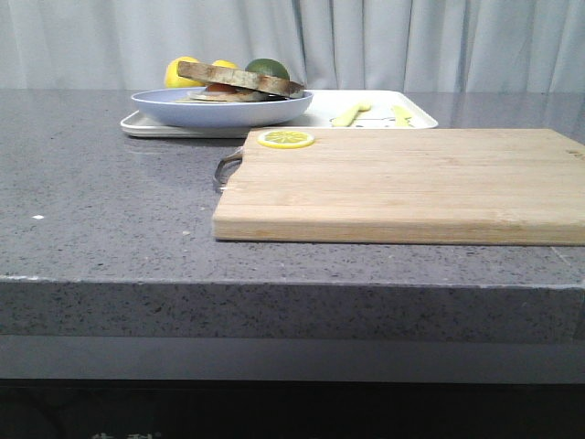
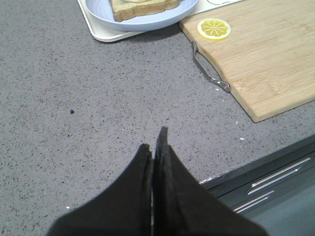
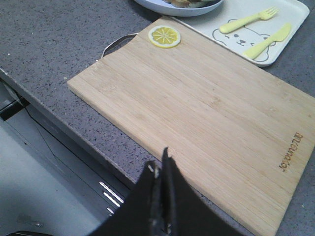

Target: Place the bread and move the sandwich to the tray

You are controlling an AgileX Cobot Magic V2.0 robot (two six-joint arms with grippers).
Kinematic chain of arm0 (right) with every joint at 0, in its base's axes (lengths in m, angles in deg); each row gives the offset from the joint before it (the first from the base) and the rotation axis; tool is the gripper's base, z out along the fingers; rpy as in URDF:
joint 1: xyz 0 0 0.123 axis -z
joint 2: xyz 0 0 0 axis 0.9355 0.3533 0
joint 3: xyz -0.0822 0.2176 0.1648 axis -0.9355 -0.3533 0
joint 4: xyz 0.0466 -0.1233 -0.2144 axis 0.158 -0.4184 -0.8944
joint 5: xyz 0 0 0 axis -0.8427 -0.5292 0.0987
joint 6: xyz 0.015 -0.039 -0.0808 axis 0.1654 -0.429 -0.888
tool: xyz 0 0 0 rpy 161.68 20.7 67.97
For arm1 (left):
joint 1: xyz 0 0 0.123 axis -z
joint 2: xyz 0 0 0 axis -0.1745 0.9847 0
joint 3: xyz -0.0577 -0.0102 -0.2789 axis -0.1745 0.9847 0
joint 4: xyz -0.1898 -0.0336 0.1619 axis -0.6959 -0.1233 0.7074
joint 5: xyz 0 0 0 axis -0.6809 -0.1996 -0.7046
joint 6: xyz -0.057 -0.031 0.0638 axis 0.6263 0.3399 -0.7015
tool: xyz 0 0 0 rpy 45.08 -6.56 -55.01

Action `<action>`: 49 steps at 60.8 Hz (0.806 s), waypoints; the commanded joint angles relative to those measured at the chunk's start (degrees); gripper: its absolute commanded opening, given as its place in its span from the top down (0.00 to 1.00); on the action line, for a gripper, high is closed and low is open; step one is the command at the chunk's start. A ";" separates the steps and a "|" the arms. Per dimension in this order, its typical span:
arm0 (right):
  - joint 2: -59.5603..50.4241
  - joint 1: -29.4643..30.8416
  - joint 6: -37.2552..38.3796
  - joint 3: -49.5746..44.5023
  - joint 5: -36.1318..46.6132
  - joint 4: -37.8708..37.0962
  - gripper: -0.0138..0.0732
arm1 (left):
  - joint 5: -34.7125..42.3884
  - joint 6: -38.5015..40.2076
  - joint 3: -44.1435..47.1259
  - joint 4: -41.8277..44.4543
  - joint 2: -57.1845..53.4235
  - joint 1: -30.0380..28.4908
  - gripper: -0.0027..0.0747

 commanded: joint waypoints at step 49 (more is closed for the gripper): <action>-0.10 0.24 -0.17 1.42 4.05 -0.23 0.92 | 49.42 0.47 45.42 -5.04 -35.86 -20.10 0.99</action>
